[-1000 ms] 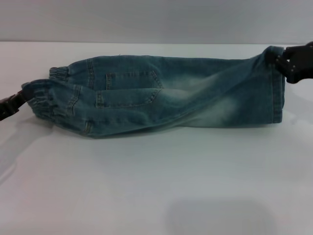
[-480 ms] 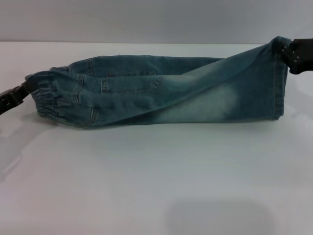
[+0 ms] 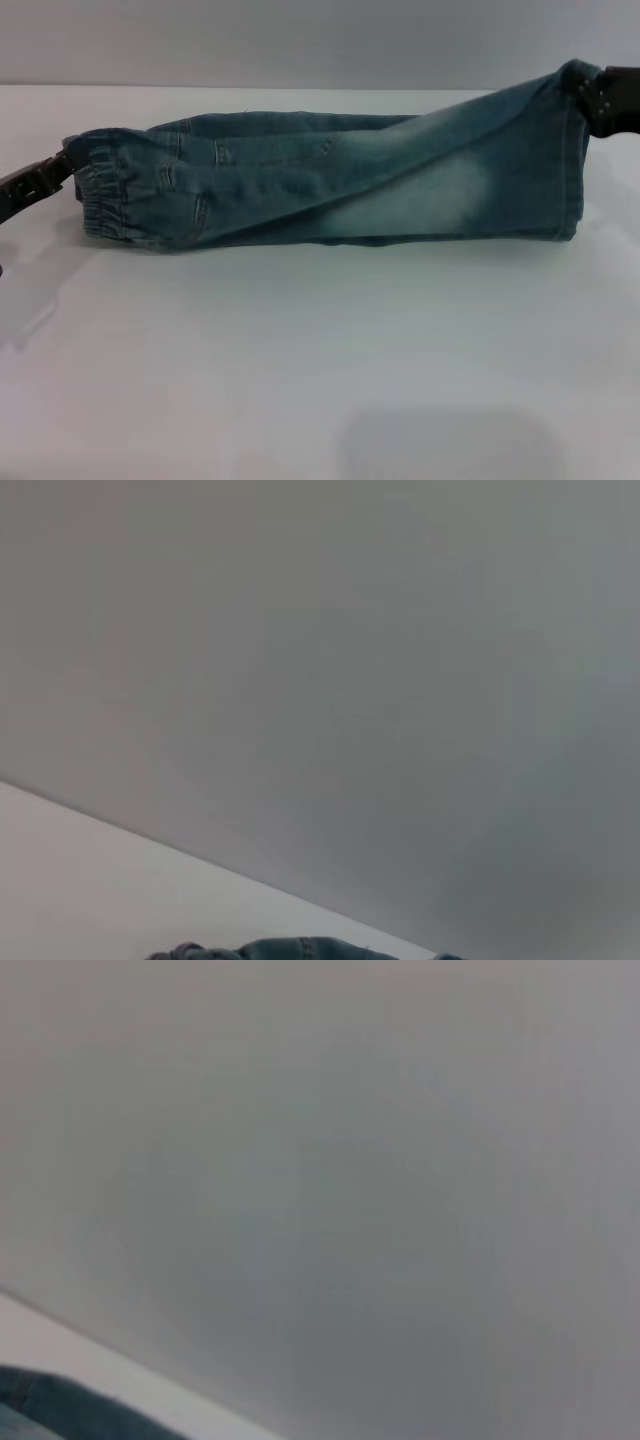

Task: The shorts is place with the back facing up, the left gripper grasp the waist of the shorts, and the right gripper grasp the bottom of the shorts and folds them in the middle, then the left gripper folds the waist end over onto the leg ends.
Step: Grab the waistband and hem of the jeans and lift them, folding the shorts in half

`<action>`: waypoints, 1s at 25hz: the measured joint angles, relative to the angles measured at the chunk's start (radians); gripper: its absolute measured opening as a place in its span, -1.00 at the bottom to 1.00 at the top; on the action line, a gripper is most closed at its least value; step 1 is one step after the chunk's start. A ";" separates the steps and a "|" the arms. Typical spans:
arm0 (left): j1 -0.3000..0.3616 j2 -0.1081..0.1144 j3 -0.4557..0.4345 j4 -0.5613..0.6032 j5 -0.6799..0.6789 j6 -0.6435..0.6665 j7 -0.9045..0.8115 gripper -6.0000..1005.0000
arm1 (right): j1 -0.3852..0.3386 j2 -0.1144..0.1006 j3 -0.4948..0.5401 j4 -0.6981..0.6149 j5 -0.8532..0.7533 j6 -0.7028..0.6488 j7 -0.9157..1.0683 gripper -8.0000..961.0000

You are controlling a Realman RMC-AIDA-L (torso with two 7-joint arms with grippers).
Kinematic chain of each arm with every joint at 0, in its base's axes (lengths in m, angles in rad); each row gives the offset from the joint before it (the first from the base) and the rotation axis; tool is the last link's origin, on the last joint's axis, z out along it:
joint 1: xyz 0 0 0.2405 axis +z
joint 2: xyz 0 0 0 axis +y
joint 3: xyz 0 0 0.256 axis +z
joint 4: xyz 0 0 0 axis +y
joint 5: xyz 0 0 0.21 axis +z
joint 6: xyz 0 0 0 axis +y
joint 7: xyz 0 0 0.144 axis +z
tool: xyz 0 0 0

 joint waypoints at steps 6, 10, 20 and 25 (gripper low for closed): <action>-0.014 -0.002 0.001 -0.004 -0.011 -0.037 0.001 -0.90 | 0.008 0.000 -0.004 0.073 0.093 0.044 -0.104 -0.98; -0.025 -0.002 0.002 -0.016 -0.019 -0.041 0.011 -0.90 | 0.027 0.000 -0.004 0.112 0.093 0.092 -0.110 -0.98; -0.055 -0.003 0.006 -0.043 -0.023 -0.091 0.050 -0.90 | 0.055 0.003 -0.003 0.208 0.161 0.149 -0.240 -0.98; -0.067 -0.004 0.004 -0.046 -0.023 -0.119 0.056 -0.90 | 0.071 0.002 0.004 0.225 0.172 0.167 -0.258 -0.98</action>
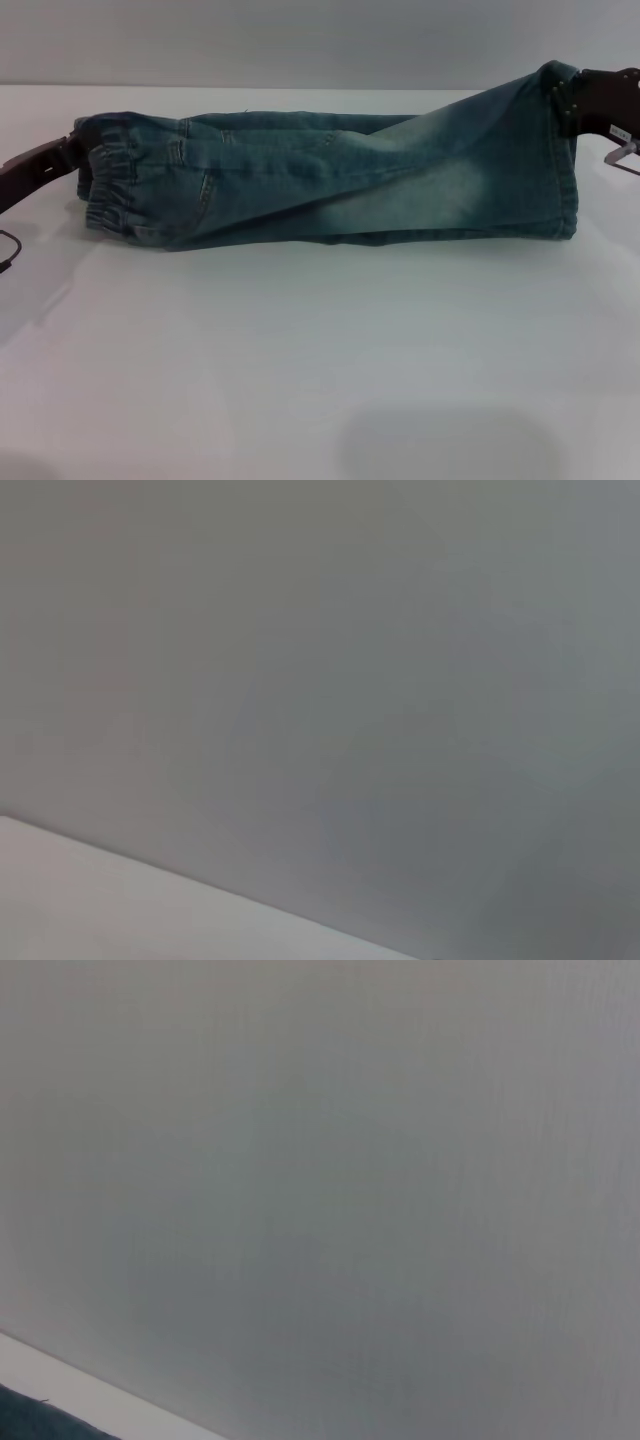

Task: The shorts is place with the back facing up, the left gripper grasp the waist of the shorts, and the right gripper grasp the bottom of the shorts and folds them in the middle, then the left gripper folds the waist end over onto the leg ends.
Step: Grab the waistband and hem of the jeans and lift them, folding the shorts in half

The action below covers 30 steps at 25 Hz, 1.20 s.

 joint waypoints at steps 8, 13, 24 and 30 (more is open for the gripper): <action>-0.025 0.000 -0.002 -0.054 -0.052 -0.057 0.061 -0.90 | 0.023 -0.002 -0.006 0.025 0.037 0.064 -0.006 -0.98; -0.039 0.000 0.001 -0.061 -0.066 -0.085 0.077 -0.90 | 0.040 -0.003 -0.008 0.034 0.052 0.101 -0.008 -0.98; -0.064 -0.001 -0.003 -0.082 -0.075 -0.147 0.112 -0.79 | 0.055 -0.003 -0.025 0.062 0.044 0.126 -0.027 -0.91; -0.068 -0.004 -0.003 -0.089 -0.090 -0.172 0.113 -0.71 | 0.059 -0.001 -0.030 0.079 0.043 0.167 -0.032 -0.69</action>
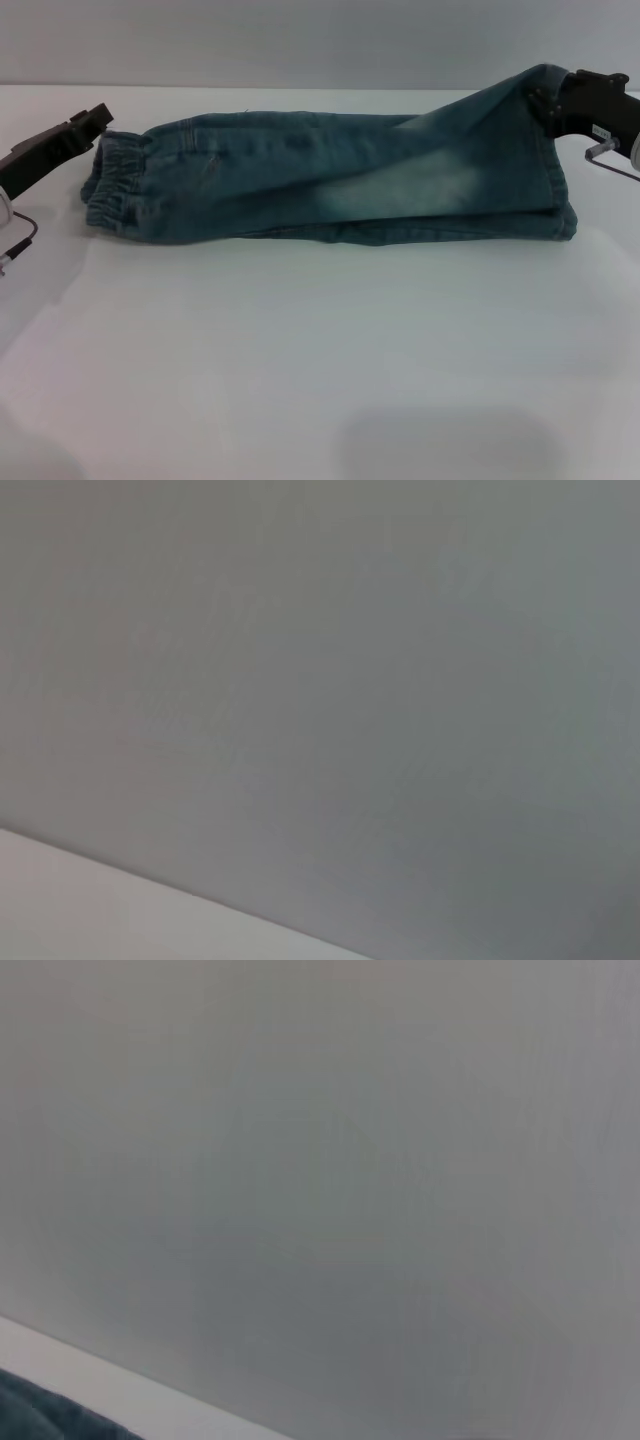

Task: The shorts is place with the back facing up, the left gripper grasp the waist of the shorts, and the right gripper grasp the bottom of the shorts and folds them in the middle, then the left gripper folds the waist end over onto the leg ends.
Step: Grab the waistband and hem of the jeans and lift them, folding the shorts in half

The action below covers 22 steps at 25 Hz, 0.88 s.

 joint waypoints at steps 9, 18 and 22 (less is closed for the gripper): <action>0.006 0.000 0.005 -0.037 -0.056 0.012 0.040 -0.04 | -0.008 0.000 0.000 -0.001 0.005 0.025 0.000 -0.11; 0.014 0.001 0.006 -0.040 -0.057 0.048 0.041 0.59 | -0.008 0.001 0.003 0.002 0.007 0.051 0.005 0.04; 0.023 0.003 0.006 -0.039 -0.055 0.077 0.049 0.58 | -0.014 0.002 0.003 0.002 0.045 0.046 0.005 0.04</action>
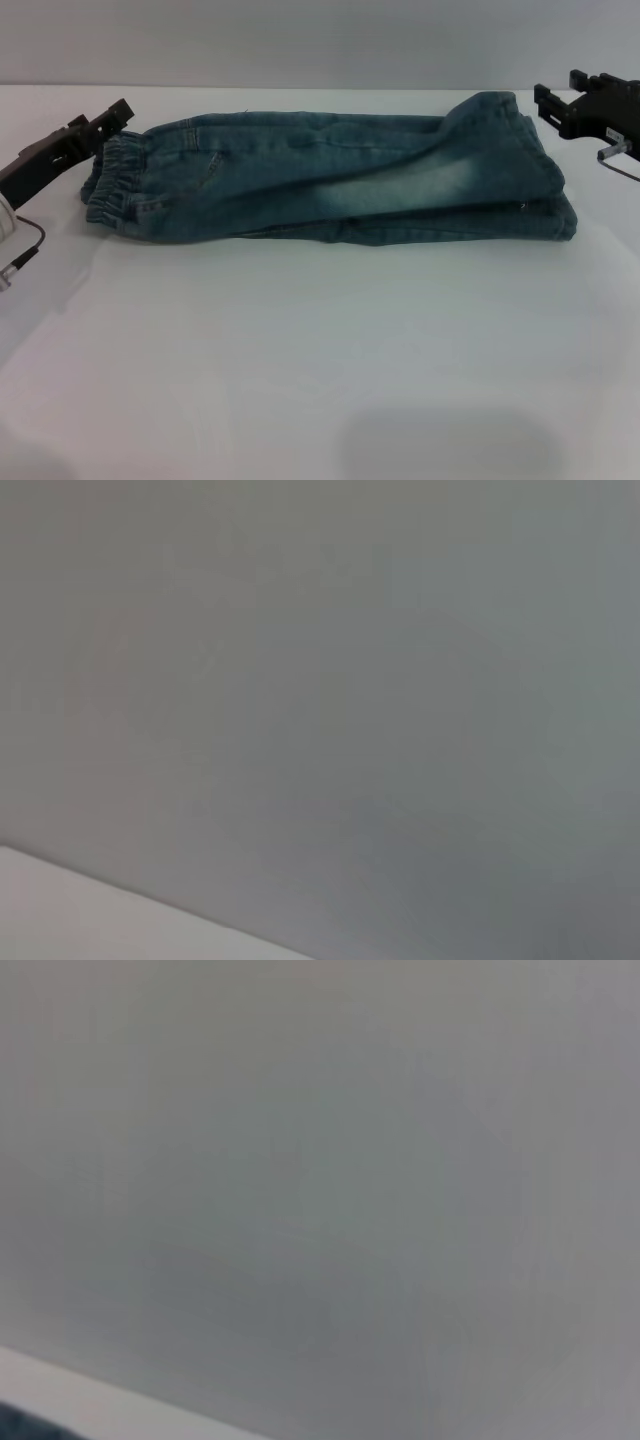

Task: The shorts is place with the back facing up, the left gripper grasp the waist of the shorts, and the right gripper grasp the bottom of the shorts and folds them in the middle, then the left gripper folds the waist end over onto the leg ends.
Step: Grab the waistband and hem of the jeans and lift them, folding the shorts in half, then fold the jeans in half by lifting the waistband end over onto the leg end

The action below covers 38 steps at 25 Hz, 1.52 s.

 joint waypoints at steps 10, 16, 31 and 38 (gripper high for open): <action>0.122 0.006 0.018 0.028 0.008 0.113 0.070 0.55 | -0.012 0.000 -0.007 0.000 0.027 -0.005 -0.003 0.03; 0.168 0.004 0.023 0.020 0.009 0.093 0.099 0.54 | -0.011 -0.002 -0.008 -0.003 0.027 -0.064 -0.004 0.03; 0.160 0.000 0.070 -0.024 0.009 0.013 0.122 0.49 | -0.008 -0.003 -0.008 -0.007 0.023 -0.075 -0.004 0.04; 0.137 0.000 0.080 -0.034 0.009 0.002 0.123 0.47 | -0.009 -0.003 -0.008 -0.008 0.025 -0.075 -0.004 0.03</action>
